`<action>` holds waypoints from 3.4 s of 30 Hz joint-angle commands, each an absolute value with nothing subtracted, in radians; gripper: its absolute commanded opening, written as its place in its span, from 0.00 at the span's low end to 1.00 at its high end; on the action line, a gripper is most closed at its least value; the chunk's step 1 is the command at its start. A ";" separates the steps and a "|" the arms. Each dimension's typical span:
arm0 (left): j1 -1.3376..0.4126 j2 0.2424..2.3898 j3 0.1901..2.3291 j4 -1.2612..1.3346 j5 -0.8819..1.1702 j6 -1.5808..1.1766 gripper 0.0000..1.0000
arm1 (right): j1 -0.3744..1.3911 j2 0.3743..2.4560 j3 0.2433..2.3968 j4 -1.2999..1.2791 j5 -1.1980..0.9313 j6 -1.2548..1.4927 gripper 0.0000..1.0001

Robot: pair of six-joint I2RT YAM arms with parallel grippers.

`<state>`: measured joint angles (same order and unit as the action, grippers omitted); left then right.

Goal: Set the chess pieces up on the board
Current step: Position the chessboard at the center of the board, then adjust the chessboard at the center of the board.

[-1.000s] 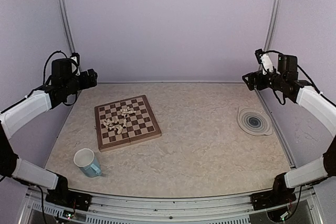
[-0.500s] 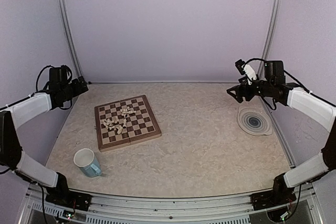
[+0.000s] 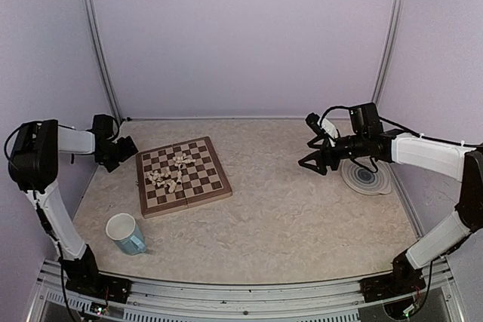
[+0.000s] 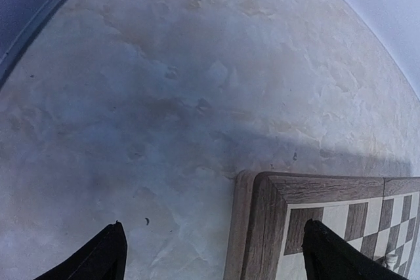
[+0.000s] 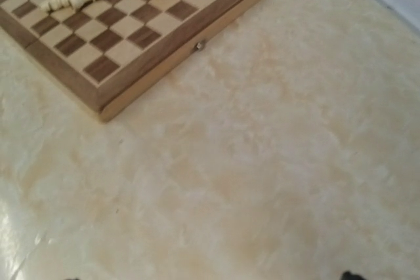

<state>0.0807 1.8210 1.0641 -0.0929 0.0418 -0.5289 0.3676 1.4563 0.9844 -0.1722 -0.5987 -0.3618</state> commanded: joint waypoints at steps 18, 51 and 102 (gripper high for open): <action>-0.230 1.960 1.149 -0.174 0.082 -0.497 0.89 | 0.379 1.448 0.892 -0.095 -0.608 -0.418 0.84; -0.520 1.930 1.456 -0.348 -0.104 -0.496 0.88 | 0.380 1.398 0.734 -0.277 -0.456 -0.744 0.86; -0.895 1.709 1.007 -0.254 0.088 -0.474 0.86 | 0.454 1.715 0.808 -0.110 -0.124 -0.638 0.77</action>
<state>-0.8341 1.7573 1.0195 -0.2928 0.0895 -0.4343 0.4450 1.6730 0.8093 -0.0792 -0.1284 -0.6312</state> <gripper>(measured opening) 0.855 0.770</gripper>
